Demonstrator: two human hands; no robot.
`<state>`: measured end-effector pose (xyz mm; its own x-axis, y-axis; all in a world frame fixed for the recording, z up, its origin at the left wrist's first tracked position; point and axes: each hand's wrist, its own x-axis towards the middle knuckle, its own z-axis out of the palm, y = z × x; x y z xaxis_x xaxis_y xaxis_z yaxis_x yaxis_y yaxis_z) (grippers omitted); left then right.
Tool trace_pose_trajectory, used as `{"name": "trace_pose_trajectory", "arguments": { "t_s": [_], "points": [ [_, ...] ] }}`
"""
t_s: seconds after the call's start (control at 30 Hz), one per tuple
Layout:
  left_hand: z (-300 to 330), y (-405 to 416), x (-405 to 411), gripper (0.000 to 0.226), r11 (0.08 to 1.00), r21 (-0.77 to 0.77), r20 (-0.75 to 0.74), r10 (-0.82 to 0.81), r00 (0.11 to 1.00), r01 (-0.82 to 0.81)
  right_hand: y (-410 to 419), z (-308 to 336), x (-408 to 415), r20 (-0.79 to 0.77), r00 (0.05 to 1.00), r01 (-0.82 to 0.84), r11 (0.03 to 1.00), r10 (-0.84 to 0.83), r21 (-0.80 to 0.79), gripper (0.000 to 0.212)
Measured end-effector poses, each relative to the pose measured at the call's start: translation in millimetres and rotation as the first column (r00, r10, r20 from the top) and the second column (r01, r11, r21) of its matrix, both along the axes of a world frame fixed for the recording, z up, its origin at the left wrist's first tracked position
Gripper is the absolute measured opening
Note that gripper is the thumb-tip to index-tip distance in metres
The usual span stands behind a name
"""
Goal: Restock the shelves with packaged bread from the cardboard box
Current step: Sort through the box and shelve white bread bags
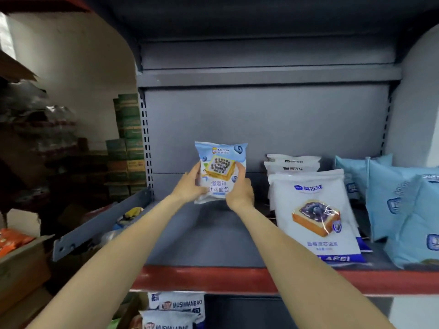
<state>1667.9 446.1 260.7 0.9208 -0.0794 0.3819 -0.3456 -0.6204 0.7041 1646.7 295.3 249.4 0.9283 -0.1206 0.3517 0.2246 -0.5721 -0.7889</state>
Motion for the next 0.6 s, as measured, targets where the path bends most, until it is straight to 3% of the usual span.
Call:
{"name": "trace_pose_trajectory", "arguments": {
  "t_s": [0.1, 0.17, 0.3, 0.47, 0.6],
  "points": [
    [-7.3, -10.3, 14.1, 0.086, 0.967, 0.233, 0.037, 0.099, 0.994, -0.105, -7.6, -8.3, 15.2, -0.063, 0.995, 0.056, 0.964, -0.075, -0.26, 0.08],
    [-13.5, -13.6, 20.9, 0.082, 0.94, 0.306, 0.023, 0.149, 0.989, -0.149, -7.8, -11.8, 17.9, -0.13, 0.989, 0.018, 0.946, -0.064, -0.325, 0.086],
    [-12.4, -9.5, 17.3, 0.094, 0.97, 0.204, -0.093, 0.157, 0.983, -0.135, 4.6, -4.9, 9.3, -0.18, 0.983, -0.027, 0.948, -0.033, -0.317, 0.095],
    [5.4, -5.0, -29.3, 0.036, 0.99, 0.098, 0.068, 0.093, 0.993, -0.099, 0.7, 13.0, -39.1, 0.075, 0.987, -0.122, 0.962, 0.144, -0.243, 0.061],
    [-2.7, -23.2, -107.1, 0.021, 0.988, 0.028, 0.354, 0.135, 0.926, -0.154, -16.8, 0.2, -108.3, 0.363, 0.907, -0.225, 0.974, 0.215, -0.015, 0.038]
  ]
}}
